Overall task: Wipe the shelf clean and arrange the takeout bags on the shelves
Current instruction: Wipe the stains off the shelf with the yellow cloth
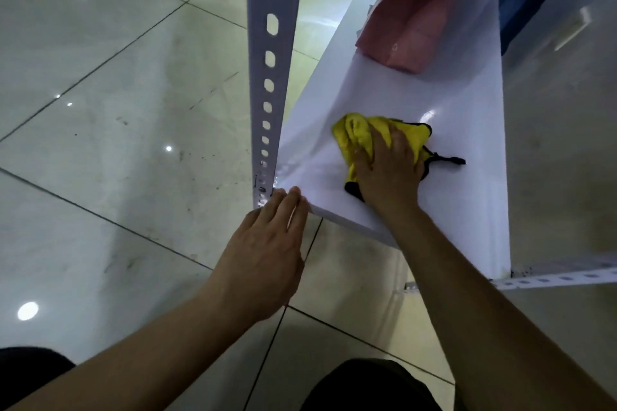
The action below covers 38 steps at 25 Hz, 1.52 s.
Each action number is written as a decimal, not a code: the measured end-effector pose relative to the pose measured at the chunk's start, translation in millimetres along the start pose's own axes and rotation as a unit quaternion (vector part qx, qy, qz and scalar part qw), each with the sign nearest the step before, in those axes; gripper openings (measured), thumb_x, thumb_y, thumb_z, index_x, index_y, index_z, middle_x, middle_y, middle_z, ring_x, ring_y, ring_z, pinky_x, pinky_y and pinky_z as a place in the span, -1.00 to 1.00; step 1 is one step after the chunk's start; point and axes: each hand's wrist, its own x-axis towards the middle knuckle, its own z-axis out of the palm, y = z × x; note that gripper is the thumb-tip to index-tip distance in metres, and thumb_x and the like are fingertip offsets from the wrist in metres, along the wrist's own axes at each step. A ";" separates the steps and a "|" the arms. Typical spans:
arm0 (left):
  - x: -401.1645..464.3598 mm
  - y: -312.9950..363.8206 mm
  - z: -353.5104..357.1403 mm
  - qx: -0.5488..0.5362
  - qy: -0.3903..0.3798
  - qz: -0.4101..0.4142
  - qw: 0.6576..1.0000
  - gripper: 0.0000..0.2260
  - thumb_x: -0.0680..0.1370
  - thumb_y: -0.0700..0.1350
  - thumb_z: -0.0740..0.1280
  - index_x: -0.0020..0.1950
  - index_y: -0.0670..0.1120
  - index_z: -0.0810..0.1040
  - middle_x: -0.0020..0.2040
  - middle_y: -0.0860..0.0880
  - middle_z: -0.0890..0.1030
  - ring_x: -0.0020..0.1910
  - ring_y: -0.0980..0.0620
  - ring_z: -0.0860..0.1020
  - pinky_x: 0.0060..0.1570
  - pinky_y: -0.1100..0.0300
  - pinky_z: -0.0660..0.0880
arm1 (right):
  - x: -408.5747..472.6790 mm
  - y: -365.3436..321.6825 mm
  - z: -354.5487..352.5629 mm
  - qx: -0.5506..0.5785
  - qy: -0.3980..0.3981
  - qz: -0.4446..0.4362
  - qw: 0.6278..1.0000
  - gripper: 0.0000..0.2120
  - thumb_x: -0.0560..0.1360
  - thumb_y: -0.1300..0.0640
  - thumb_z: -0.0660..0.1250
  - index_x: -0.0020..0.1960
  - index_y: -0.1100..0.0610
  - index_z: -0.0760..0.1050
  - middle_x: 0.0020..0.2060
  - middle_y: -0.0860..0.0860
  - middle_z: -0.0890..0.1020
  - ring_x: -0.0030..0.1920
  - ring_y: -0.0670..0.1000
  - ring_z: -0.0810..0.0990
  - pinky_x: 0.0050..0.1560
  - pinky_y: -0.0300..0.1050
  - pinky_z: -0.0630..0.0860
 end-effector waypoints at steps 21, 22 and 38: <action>31.6 12.7 10.3 0.019 0.078 0.018 0.997 -0.63 0.49 -0.14 0.25 0.28 -0.19 0.45 0.30 -0.21 0.47 0.24 -0.22 0.45 0.26 -0.06 0.39 | -8.4 37.2 -17.9 0.012 0.016 0.052 0.998 -0.48 0.64 -0.15 0.15 0.57 -0.10 0.22 0.57 0.02 0.20 0.57 0.08 0.13 0.53 0.24 0.00; 32.9 12.7 9.2 0.024 0.080 0.013 0.996 -0.64 0.49 -0.13 0.23 0.27 -0.18 0.45 0.27 -0.20 0.47 0.20 -0.21 0.45 0.21 -0.06 0.39 | -17.1 35.1 -14.9 0.010 0.027 0.048 0.998 -0.48 0.64 -0.15 0.15 0.57 -0.10 0.23 0.57 0.03 0.20 0.57 0.08 0.13 0.53 0.23 -0.01; 33.6 18.4 7.0 0.048 0.049 0.010 0.998 -0.58 0.48 -0.09 0.22 0.35 -0.04 0.41 0.28 -0.14 0.42 0.17 -0.17 0.43 0.14 -0.05 0.38 | -99.5 53.8 -4.7 -0.053 0.066 0.000 0.996 -0.45 0.60 -0.23 0.02 0.55 -0.10 0.27 0.52 0.05 0.32 0.52 0.11 0.26 0.46 0.29 0.15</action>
